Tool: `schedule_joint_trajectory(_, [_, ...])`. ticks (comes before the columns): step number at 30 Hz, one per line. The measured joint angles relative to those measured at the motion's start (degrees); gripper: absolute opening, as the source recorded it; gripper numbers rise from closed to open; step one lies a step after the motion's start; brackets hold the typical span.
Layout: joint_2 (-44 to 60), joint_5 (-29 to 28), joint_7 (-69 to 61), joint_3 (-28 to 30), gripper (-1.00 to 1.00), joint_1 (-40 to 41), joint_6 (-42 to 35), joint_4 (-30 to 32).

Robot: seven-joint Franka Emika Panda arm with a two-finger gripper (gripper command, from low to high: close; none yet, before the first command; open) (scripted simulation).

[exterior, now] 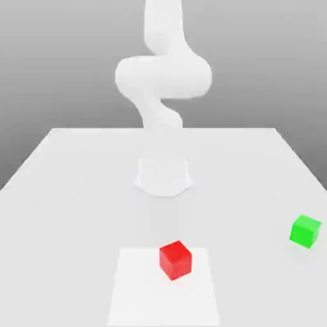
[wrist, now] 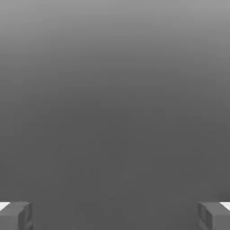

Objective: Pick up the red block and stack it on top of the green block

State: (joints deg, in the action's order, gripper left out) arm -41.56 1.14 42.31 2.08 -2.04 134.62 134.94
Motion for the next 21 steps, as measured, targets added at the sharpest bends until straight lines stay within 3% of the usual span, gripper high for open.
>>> schedule_joint_trajectory(12, [25.0,4.5,-18.6,5.7,0.00,-8.5,15.7,17.0])
schedule_joint_trajectory(17, [36.8,0.7,-23.3,5.3,0.00,-9.2,23.7,25.1])
schedule_joint_trajectory(21, [43.1,-0.5,-24.4,5.1,0.00,-9.3,28.8,26.4])
